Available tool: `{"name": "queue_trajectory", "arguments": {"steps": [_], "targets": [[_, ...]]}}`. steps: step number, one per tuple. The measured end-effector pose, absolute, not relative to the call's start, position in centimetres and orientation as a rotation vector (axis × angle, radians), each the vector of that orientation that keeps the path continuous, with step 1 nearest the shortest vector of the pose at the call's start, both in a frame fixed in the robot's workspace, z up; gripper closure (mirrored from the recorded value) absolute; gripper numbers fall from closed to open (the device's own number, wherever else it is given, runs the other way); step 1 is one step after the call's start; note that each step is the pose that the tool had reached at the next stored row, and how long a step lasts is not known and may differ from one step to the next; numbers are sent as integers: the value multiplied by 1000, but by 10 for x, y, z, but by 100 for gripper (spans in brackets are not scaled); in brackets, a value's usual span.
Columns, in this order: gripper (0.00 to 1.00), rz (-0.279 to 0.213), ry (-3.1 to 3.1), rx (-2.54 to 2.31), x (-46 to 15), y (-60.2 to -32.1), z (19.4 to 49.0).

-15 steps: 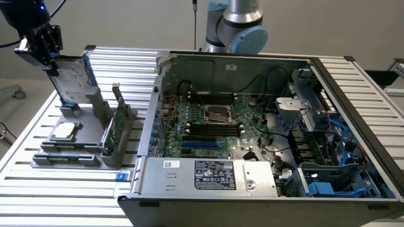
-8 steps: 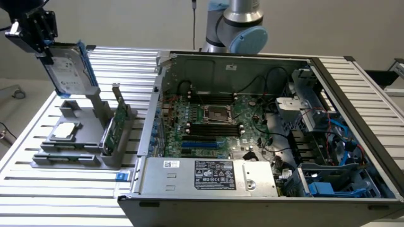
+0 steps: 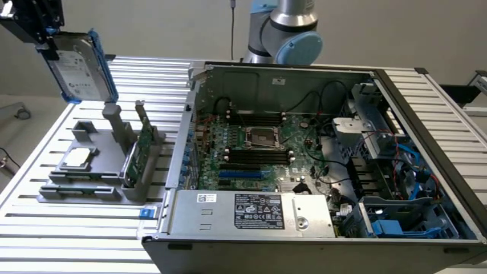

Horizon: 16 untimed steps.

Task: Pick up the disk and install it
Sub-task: 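Pick up the disk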

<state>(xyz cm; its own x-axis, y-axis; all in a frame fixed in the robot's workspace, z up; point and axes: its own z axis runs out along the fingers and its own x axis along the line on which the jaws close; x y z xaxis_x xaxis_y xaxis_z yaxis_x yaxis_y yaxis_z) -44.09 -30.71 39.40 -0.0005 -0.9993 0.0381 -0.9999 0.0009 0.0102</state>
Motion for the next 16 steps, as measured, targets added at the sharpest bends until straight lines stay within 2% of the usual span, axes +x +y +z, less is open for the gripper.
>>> {"name": "queue_trajectory", "arguments": {"steps": [8,16], "targets": [[68,30,-2198,2196,-405,-307,430],[68,29,-2198,2196,-368,-307,451]]}}
